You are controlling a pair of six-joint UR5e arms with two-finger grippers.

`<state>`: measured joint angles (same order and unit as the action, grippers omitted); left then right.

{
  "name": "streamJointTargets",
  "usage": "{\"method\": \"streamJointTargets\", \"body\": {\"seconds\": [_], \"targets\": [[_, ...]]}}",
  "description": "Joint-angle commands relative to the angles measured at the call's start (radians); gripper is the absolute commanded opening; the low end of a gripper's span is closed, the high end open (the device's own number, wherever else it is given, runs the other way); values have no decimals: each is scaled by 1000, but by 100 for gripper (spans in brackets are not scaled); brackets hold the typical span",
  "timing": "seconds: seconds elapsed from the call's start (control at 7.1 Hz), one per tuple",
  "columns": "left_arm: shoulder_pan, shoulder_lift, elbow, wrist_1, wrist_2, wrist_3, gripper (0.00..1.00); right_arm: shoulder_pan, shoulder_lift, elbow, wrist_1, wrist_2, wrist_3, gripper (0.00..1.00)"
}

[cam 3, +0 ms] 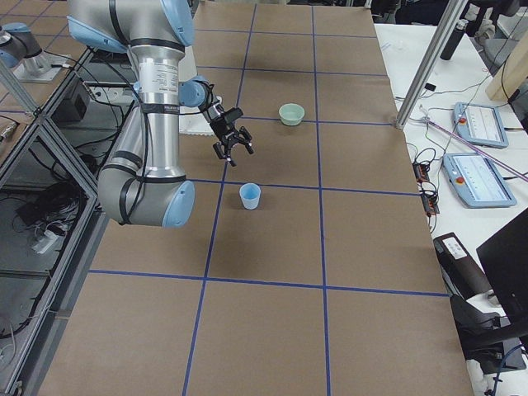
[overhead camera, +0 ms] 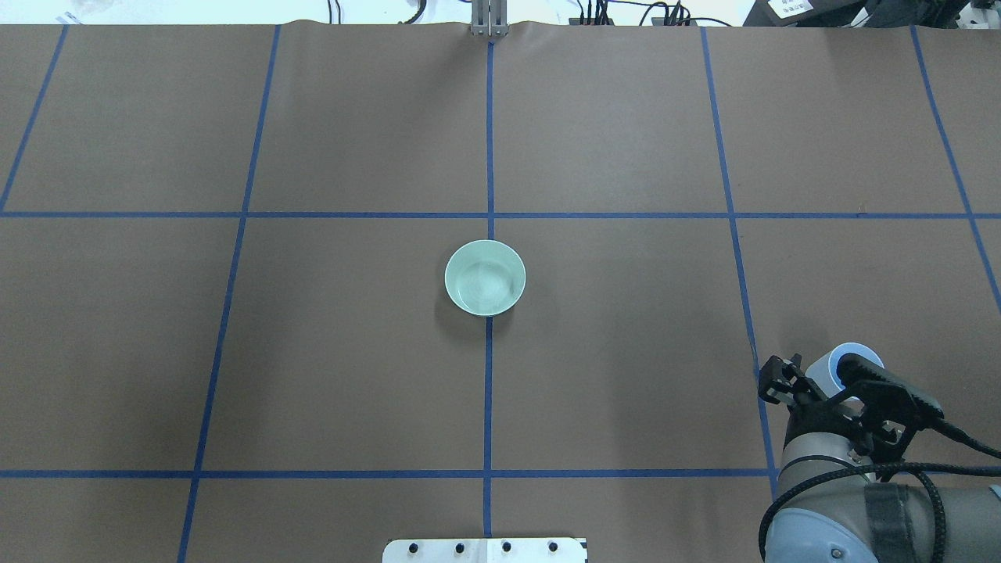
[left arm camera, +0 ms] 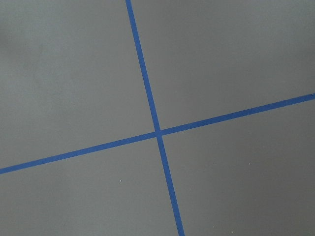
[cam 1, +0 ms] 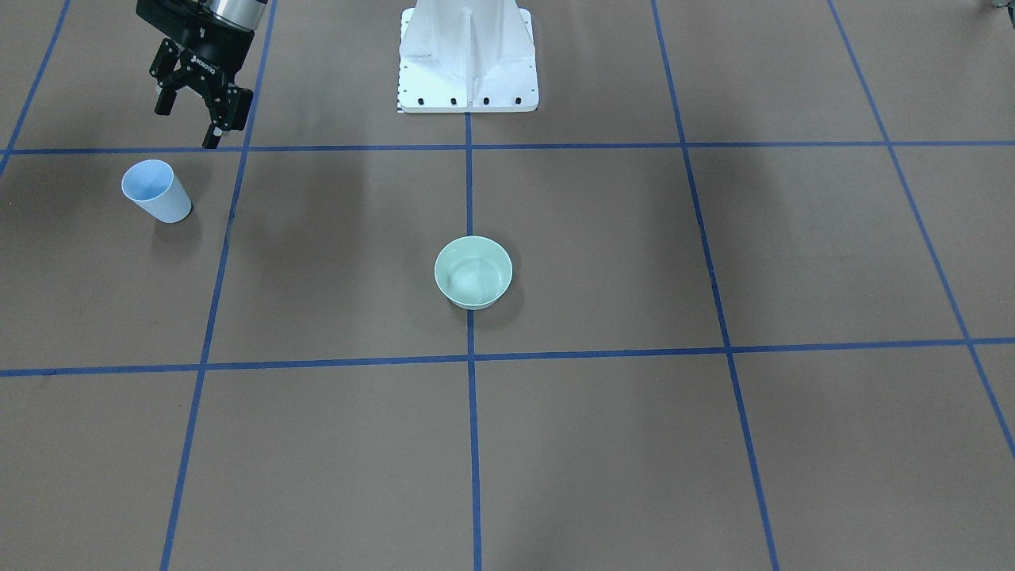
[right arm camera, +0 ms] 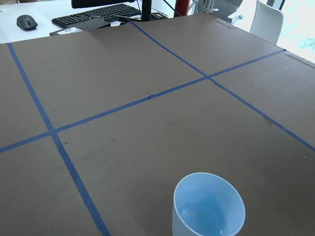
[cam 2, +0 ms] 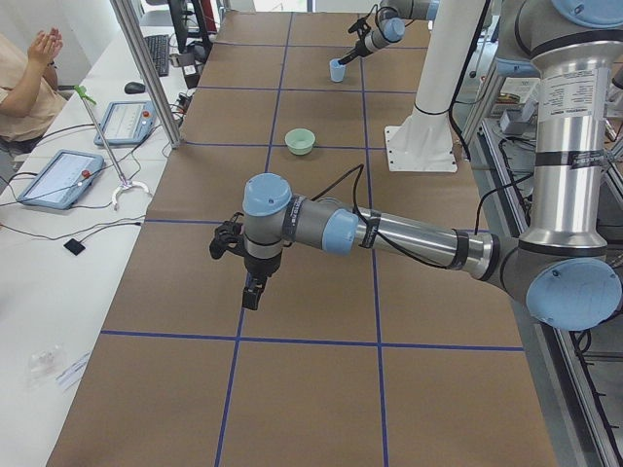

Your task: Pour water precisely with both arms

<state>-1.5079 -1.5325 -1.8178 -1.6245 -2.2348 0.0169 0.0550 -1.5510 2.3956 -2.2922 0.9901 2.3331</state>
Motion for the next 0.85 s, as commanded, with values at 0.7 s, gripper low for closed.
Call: {"method": "streamJointTargets", "body": {"seconds": [0.7], "targets": [[0, 0, -2, 0, 1, 0, 100, -10, 3, -145, -6, 2, 63, 100]]}}
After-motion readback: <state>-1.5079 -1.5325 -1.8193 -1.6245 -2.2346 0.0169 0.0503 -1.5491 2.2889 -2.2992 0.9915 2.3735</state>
